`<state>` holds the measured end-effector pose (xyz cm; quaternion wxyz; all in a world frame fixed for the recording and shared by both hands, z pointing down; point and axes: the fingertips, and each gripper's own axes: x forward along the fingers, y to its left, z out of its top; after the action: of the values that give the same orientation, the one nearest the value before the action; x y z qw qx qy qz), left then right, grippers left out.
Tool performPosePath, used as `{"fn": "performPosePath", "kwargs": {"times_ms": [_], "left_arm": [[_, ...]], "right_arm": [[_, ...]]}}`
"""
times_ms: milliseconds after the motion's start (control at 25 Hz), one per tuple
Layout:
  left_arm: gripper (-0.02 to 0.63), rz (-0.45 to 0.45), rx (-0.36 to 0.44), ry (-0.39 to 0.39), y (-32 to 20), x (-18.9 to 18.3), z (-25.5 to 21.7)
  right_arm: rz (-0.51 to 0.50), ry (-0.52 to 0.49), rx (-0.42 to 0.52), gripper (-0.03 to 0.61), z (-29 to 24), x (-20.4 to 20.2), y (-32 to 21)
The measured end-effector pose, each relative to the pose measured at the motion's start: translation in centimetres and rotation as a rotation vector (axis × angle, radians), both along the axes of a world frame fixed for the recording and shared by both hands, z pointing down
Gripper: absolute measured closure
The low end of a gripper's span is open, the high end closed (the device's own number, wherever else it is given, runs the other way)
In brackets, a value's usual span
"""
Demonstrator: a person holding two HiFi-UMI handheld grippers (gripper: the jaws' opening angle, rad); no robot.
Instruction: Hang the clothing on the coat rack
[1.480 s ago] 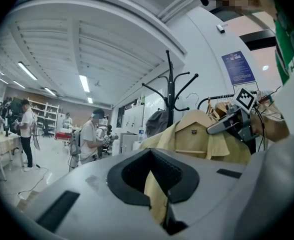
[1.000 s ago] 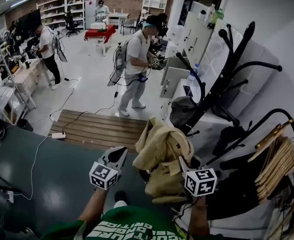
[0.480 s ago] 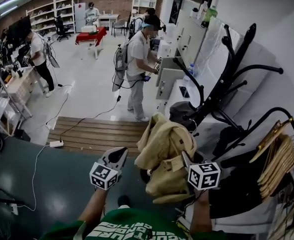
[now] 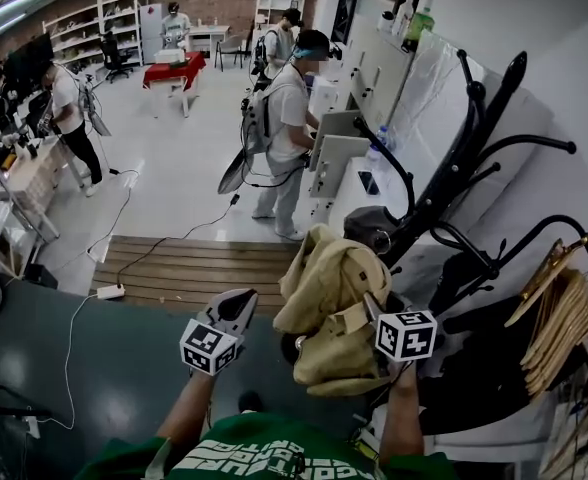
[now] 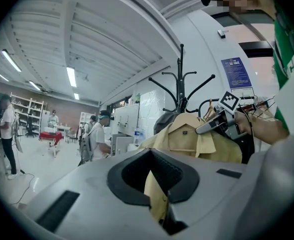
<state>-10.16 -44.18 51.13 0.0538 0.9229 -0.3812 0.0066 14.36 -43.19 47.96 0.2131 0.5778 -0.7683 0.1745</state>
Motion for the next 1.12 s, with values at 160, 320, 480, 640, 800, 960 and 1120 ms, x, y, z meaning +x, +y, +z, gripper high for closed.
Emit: {"fn": "performPosePath", "kwargs": {"times_ms": [160,320,480,640,800,960,1120], "left_arm": [[0.611,0.004,-0.002,-0.002,-0.8,-0.2,0.2],[0.611,0.023,-0.007,-0.009,-1.1,0.3,0.4],[0.611,0.037,-0.01,-0.015,-1.4,1.0,0.6],[0.611,0.042,-0.01,-0.014,-1.6,1.4,0.6],[0.611,0.044,-0.017,-0.014,-1.4,2.0,0.7],[0.611,0.043,-0.02,-0.013,-0.9,2.4,0.7],[0.611,0.037,-0.019,-0.011,-0.3,2.9,0.7]], "right_arm": [[0.022,-0.015,-0.021,0.491,1.0,0.4,-0.5],[0.053,-0.039,-0.032,0.491,1.6,1.2,-0.8],[0.067,-0.051,-0.03,0.491,2.1,1.8,-1.2],[0.073,-0.058,-0.023,0.491,2.3,2.1,-1.7],[0.07,-0.068,-0.014,0.491,2.2,2.3,-1.9],[0.064,-0.076,-0.006,0.488,2.2,2.2,-1.9],[0.066,-0.079,0.019,0.468,2.0,2.4,-1.8]]}}
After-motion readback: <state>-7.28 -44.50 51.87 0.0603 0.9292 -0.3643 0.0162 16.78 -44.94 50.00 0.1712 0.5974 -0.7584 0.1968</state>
